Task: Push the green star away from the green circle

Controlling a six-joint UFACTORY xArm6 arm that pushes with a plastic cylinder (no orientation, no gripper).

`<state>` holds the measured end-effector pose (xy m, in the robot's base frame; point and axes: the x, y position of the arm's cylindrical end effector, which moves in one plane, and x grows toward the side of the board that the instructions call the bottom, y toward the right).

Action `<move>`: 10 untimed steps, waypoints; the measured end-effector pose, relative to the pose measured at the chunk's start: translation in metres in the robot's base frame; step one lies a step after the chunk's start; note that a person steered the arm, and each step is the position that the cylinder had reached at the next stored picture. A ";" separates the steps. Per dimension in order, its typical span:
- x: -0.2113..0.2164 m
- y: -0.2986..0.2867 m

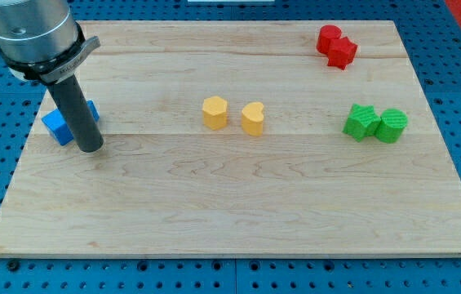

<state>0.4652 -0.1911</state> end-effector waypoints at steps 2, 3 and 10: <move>-0.003 0.164; -0.003 0.197; -0.026 0.346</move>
<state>0.4396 0.1552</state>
